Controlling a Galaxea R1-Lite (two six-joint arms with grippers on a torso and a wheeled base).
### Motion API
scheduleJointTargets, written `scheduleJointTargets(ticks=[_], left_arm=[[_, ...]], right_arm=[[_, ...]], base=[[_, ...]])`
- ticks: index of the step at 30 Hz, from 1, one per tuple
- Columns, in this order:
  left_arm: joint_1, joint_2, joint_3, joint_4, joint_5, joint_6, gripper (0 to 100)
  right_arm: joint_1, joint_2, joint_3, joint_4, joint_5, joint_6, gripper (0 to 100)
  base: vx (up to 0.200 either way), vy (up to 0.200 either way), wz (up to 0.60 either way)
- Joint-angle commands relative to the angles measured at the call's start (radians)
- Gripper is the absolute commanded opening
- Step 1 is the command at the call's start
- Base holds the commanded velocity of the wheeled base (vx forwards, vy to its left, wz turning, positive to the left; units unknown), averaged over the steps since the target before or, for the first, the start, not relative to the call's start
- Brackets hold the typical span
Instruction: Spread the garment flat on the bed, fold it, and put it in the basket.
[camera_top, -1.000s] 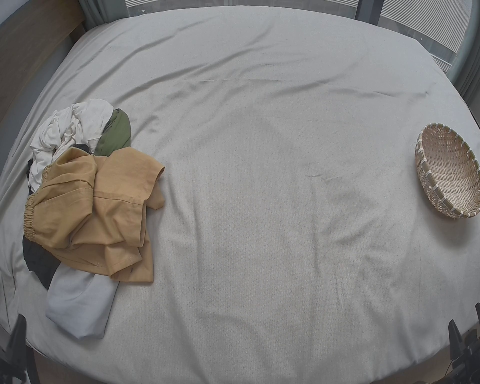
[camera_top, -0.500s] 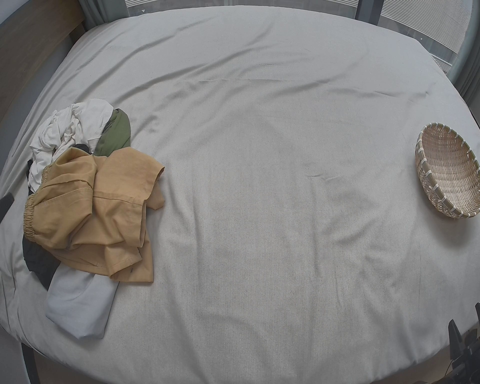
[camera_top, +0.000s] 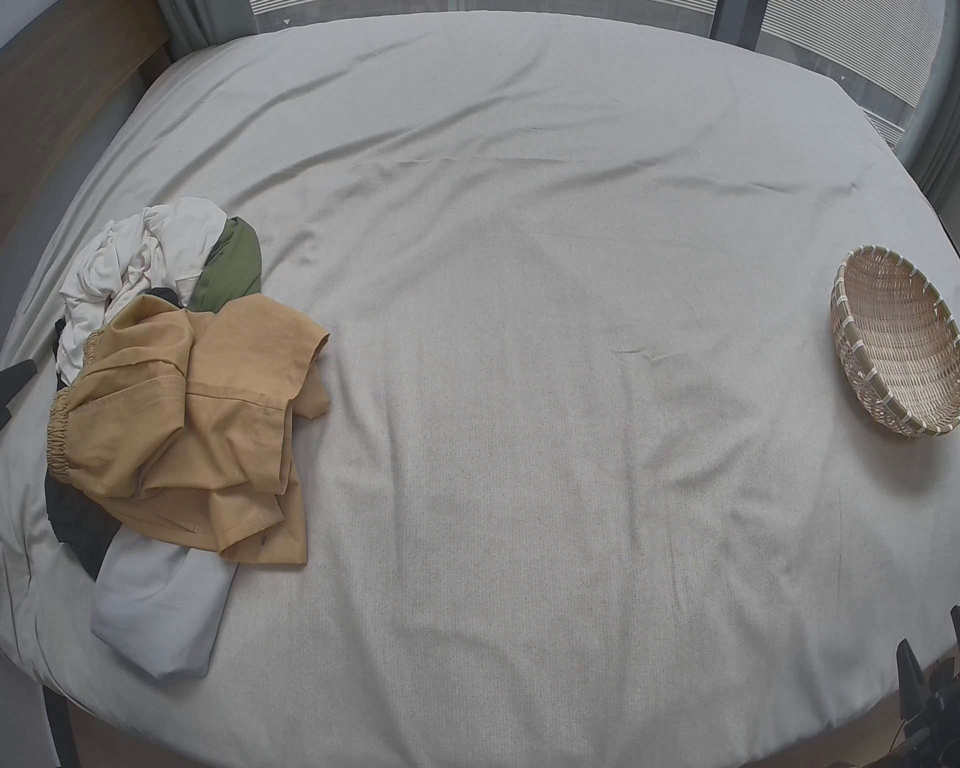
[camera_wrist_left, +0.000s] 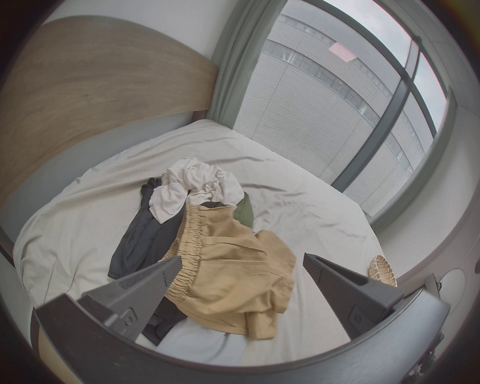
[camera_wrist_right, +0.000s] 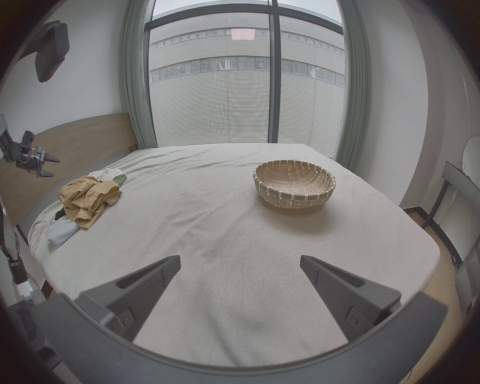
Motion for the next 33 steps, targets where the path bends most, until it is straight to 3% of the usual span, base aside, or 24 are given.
scheduleJointTargets(ticks=[1, 17, 23, 27, 31, 33], left_arm=[[0.032, 0.15, 0.005, -0.054, -0.021, -0.001, 100], [-0.061, 0.281, 0.045, -0.121, -0.025, -0.005, 100], [-0.149, 0.341, 0.015, -0.165, -0.027, -0.017, 100], [-0.208, 0.371, -0.016, -0.253, -0.025, -0.114, 100], [-0.264, 0.35, -0.024, -0.377, -0.025, -0.267, 100], [-0.273, 0.341, -0.019, -0.408, -0.024, -0.292, 100]], right_arm=[[-0.001, -0.004, 0.016, 0.0, 0.0, -0.001, 100], [-0.003, -0.004, 0.016, 0.0, 0.0, -0.001, 100], [-0.003, -0.004, 0.016, 0.0, 0.0, 0.001, 100], [-0.001, -0.005, 0.016, 0.0, 0.0, 0.003, 100], [-0.001, -0.005, 0.016, 0.0, 0.0, 0.004, 100], [-0.001, -0.005, 0.016, 0.0, 0.0, 0.004, 100]], base=[[0.0, 0.0, 0.0], [0.0, 0.0, 0.0], [0.0, 0.0, 0.0], [0.0, 0.0, 0.0], [0.0, 0.0, 0.0], [0.0, 0.0, 0.0]])
